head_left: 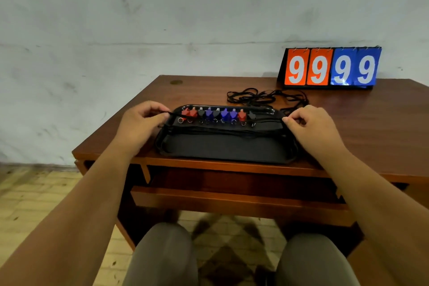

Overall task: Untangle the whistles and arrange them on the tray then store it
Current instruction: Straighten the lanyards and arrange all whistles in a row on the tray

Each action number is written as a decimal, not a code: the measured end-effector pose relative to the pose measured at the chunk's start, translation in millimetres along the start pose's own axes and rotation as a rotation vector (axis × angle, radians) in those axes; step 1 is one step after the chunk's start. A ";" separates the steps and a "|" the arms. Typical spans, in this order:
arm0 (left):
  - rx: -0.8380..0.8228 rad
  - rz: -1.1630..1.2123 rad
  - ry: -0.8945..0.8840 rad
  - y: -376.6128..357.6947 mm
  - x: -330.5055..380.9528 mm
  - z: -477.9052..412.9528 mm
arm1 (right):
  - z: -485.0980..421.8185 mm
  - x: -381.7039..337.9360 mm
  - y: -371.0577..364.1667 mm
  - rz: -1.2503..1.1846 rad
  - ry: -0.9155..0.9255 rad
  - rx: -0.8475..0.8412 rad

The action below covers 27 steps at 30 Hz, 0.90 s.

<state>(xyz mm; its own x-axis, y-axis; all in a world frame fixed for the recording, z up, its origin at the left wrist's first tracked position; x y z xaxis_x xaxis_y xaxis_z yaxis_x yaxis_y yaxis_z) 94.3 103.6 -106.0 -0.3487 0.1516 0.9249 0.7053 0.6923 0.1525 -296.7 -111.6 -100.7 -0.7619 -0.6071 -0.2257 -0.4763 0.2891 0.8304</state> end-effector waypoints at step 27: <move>-0.073 -0.113 0.129 -10.5 -8.5 5.0 | 7.2 14.8 -7.3 -0.190 -0.207 -0.117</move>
<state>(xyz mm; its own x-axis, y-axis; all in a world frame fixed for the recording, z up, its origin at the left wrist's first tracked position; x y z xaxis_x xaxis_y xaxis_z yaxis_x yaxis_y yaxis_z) 86.8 98.6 -117.2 -0.3493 -0.0189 0.9368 0.7111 0.6457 0.2782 -307.7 -117.4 -113.8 -0.7430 -0.4748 -0.4718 -0.5744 0.0905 0.8135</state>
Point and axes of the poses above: each hand's wrist, its own z-axis away from the middle knuckle, its own y-axis out of the back of the hand, x = y × z, the point moved 7 cm from there along -z, towards the middle knuckle, and after that the axes turned 13 degrees about z, right-handed, at the moved point
